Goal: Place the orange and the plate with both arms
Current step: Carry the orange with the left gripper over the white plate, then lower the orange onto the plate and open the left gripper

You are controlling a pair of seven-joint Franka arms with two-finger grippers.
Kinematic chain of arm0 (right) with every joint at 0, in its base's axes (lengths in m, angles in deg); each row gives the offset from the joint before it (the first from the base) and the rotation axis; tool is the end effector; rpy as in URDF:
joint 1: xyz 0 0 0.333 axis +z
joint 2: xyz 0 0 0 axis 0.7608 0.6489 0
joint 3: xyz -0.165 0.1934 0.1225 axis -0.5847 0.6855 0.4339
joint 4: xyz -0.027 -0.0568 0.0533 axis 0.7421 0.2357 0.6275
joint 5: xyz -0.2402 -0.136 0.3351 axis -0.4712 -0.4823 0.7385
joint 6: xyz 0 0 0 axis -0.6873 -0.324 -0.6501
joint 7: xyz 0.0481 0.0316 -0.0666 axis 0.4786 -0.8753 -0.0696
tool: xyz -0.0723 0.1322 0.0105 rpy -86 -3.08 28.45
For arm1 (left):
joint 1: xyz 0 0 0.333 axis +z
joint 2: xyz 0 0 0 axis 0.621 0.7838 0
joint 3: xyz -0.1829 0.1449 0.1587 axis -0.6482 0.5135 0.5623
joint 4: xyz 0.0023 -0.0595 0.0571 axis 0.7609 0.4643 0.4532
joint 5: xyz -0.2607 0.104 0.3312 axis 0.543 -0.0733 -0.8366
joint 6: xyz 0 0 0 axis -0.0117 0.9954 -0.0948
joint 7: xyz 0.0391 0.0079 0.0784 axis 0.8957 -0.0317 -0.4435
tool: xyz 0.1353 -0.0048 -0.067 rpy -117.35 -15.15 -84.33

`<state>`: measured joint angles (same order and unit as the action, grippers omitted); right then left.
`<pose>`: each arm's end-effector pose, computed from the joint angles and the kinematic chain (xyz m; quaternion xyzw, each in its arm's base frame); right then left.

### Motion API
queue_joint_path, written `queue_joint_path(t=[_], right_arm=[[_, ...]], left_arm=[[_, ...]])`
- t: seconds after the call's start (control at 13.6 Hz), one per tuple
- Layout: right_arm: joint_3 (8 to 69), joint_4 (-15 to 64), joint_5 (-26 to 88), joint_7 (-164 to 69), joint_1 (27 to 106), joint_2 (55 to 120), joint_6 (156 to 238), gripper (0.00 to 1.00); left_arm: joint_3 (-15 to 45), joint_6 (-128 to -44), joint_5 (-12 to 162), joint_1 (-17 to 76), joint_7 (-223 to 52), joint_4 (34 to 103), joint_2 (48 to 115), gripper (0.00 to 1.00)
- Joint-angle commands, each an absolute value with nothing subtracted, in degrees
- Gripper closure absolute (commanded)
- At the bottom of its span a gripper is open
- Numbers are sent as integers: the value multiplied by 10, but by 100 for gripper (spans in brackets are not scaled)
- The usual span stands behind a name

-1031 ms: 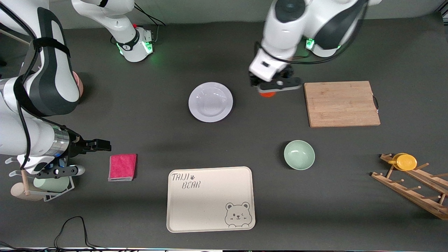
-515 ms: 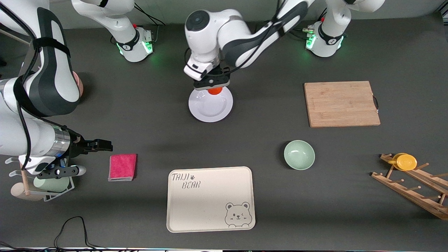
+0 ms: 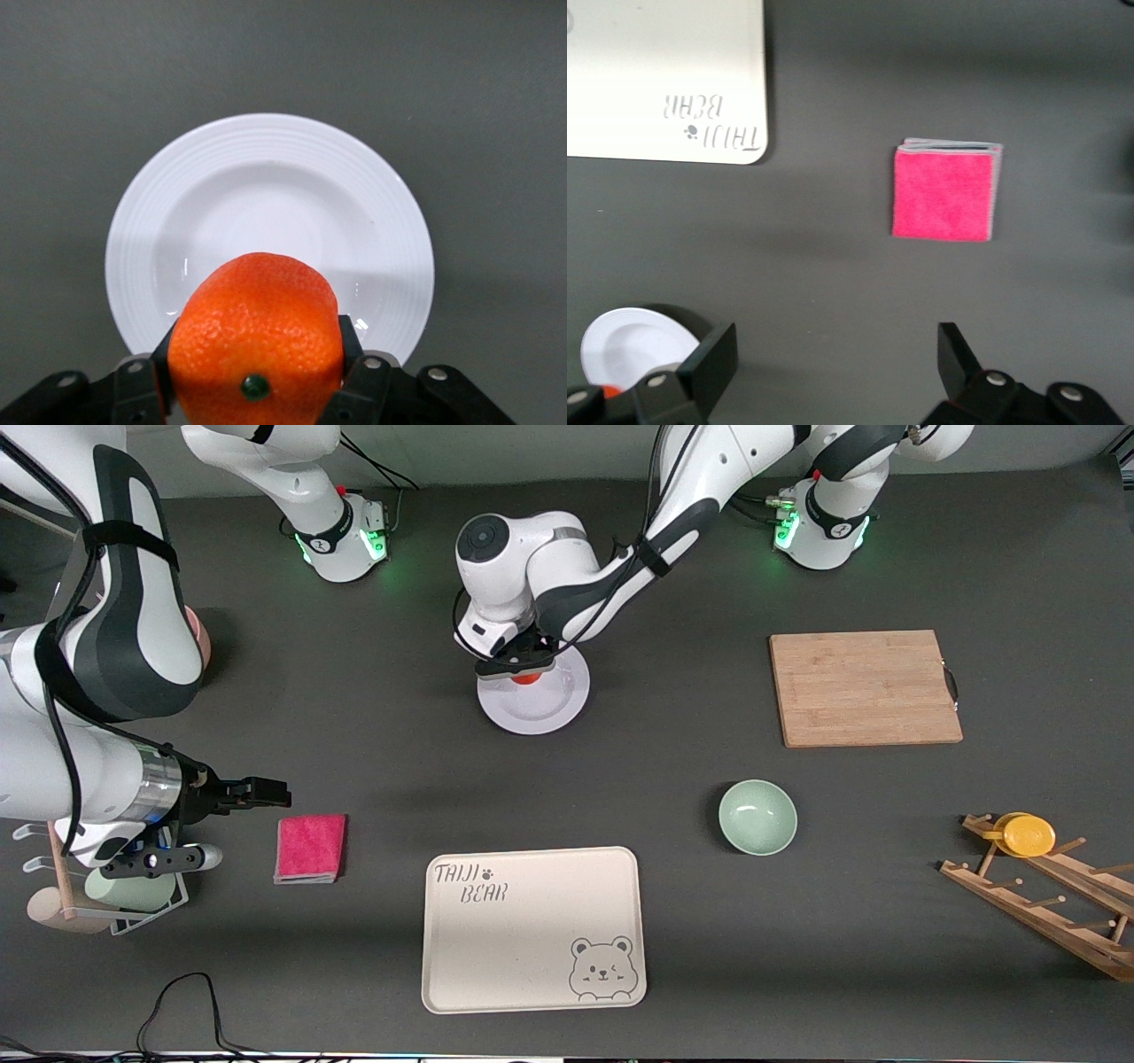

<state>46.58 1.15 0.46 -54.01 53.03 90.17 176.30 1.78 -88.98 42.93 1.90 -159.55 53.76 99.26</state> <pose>0.6957 0.0846 0.3864 -0.9956 -0.0281 0.0648 0.0618 0.3387 -0.6409 0.1816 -0.9976 -0.0666 0.0163 0.0073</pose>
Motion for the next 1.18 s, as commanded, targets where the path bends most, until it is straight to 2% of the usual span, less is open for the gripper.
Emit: queue_joint_path(t=[0.0,0.29,0.44,0.59,0.66,0.74,0.96,1.1], right_arm=[[465,6,37,-559,528,905,1757,0],[463,12,77,-559,525,905,1757,0],[461,25,133,-560,524,904,1757,0],[443,39,210,-565,523,902,1760,0],[440,50,247,-565,523,902,1762,0],[433,58,275,-564,523,902,1763,0],[416,95,342,-551,522,899,1769,0],[398,123,395,-512,525,898,1774,0]], left_arm=[[37,-921,421,7,-1610,567,995,49],[69,-960,420,-20,-1611,579,1017,49],[77,-972,420,-27,-1610,579,1025,47],[77,-974,420,-28,-1609,576,1026,38],[77,-974,419,-29,-1609,576,1026,16],[77,-972,419,-34,-1607,576,1026,0],[78,-959,419,-35,-1603,576,1020,0],[77,-914,421,-26,-1587,574,994,0]])
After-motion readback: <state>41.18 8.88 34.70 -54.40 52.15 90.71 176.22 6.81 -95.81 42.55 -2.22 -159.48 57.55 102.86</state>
